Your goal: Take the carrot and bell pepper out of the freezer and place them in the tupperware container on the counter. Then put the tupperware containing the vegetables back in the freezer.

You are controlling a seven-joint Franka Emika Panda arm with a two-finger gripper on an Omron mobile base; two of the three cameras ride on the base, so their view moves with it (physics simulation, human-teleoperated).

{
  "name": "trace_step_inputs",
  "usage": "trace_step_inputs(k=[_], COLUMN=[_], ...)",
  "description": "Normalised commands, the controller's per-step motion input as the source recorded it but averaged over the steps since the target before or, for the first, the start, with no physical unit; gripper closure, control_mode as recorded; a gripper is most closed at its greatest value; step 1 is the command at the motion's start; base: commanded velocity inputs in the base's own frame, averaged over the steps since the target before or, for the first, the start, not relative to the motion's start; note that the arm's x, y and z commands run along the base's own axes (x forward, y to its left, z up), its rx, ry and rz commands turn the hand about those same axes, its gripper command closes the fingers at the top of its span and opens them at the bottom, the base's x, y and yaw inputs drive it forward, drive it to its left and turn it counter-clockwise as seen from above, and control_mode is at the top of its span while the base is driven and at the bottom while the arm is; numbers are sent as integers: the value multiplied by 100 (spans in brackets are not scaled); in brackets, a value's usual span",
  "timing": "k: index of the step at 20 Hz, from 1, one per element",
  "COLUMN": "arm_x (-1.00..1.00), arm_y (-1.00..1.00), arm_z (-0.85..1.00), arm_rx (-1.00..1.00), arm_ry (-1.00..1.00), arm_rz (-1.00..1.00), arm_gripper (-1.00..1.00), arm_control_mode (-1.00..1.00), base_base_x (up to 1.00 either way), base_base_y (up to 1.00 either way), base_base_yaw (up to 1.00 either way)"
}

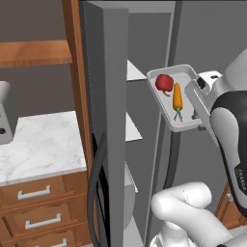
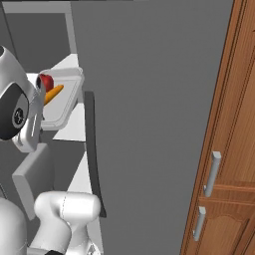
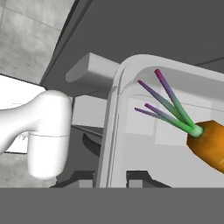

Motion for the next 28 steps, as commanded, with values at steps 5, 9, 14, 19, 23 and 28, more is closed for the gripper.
trace_step_inputs(k=[5, 9, 14, 19, 23, 28], arm_x=[0, -6, 10, 48, 47, 64], arm_y=[1, 11, 31, 30, 28, 22], arm_z=[2, 39, 24, 0, 0, 0], arm_rx=[0, 0, 0, 0, 0, 0], arm_ry=[-3, -17, -7, 0, 0, 0], arm_rz=[0, 0, 0, 6, 8, 4], arm_gripper=[100, 100, 100, 100, 100, 100], arm_control_mode=[-100, -100, -100, -100, -100, -100], base_base_x=[0, 0, 0, 0, 0, 0], base_base_y=[0, 0, 0, 0, 0, 0], base_base_yaw=[0, 0, 0, 0, 0, 0])
